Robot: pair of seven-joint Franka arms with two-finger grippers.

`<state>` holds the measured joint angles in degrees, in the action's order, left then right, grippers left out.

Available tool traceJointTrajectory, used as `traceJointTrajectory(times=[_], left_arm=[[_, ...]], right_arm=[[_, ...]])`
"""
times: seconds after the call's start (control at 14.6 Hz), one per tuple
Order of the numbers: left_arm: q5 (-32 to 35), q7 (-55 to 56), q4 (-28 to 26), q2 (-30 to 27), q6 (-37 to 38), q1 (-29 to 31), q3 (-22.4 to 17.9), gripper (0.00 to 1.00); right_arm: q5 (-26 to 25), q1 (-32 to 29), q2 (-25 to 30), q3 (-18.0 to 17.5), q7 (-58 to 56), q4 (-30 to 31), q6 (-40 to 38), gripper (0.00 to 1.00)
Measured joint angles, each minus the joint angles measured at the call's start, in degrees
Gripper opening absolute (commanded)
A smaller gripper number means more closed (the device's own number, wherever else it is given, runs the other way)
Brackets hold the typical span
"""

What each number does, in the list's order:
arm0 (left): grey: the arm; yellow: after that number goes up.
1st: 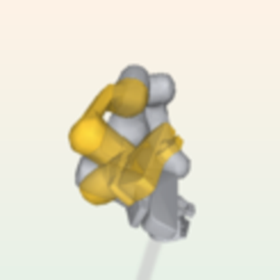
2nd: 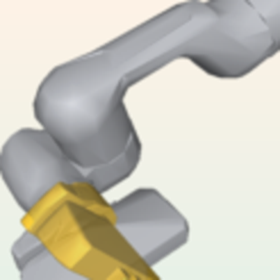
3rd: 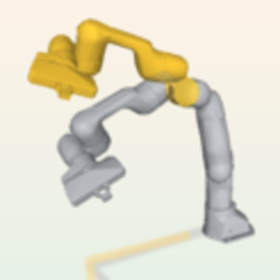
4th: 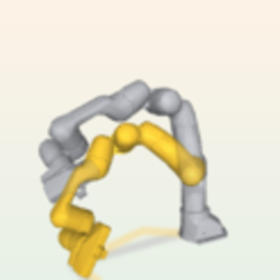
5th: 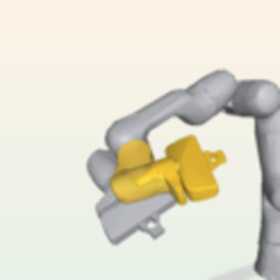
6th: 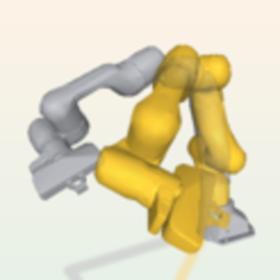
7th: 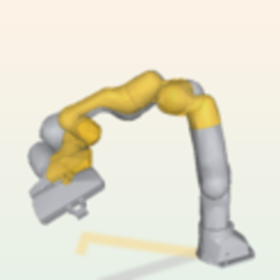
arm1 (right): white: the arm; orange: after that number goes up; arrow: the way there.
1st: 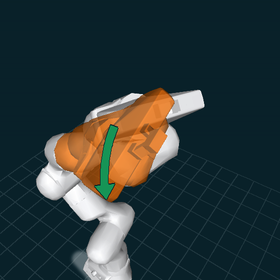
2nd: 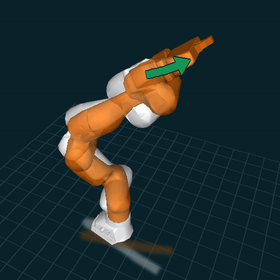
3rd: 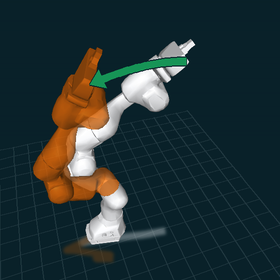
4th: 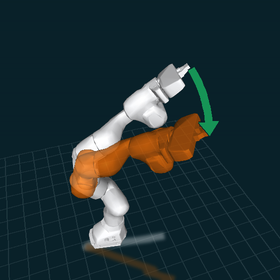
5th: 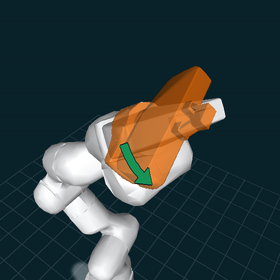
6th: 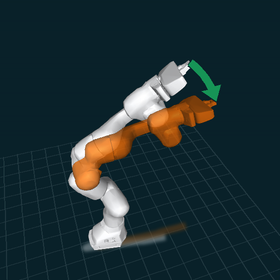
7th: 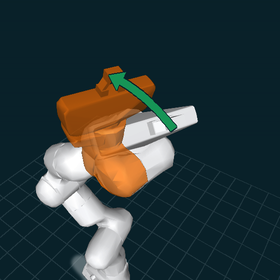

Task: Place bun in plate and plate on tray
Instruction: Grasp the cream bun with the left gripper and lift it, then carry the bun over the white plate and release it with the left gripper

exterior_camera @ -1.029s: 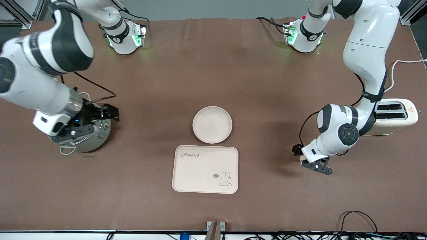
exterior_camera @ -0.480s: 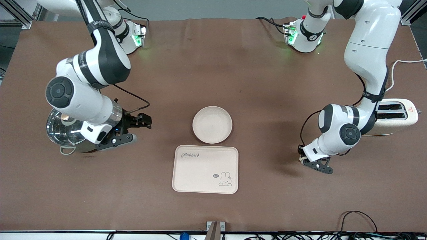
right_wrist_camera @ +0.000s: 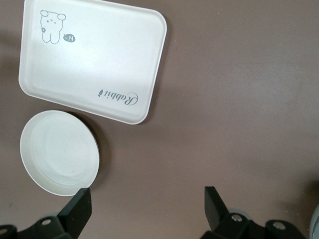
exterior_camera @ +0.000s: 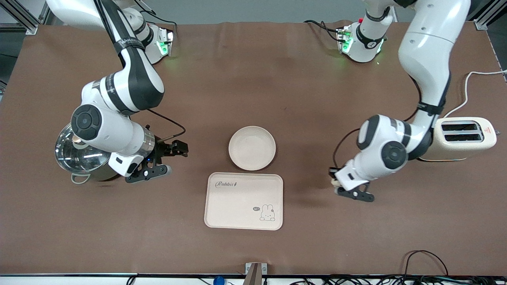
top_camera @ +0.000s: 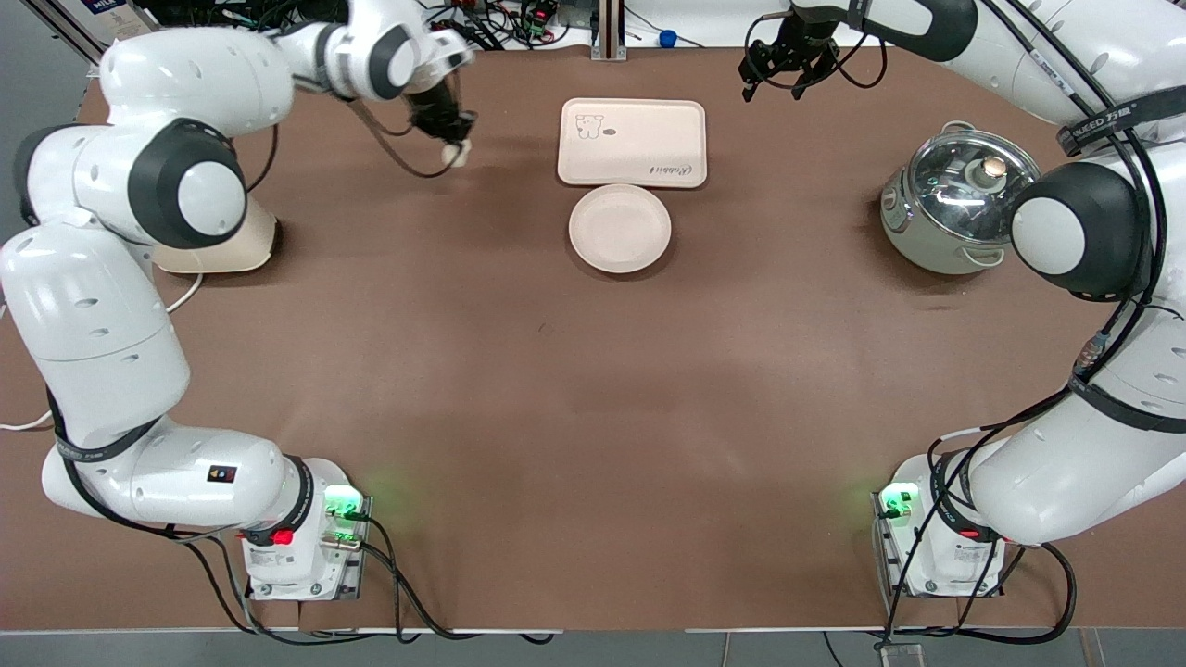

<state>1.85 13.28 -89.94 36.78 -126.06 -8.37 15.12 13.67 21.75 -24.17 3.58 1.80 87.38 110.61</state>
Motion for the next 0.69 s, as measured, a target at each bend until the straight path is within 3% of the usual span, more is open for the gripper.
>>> traceJointTrajectory(times=[0.41,0.55,0.69], left_arm=[[-0.2,35.4,2.9,1.6,1.3,-17.7,0.3,0.06],[-0.7,43.3,2.8,3.7,-3.7,-21.2,0.3,0.31],[-0.9,49.1,2.7,6.3,-7.3,-23.7,0.2,0.99]], right_arm=[[1.6,1.2,-1.8,0.0,0.0,0.0,0.0,1.00],[1.9,1.2,-2.4,0.1,0.0,0.0,-0.1,1.00],[2.0,1.3,-3.1,0.1,0.0,0.2,-0.4,1.00]])
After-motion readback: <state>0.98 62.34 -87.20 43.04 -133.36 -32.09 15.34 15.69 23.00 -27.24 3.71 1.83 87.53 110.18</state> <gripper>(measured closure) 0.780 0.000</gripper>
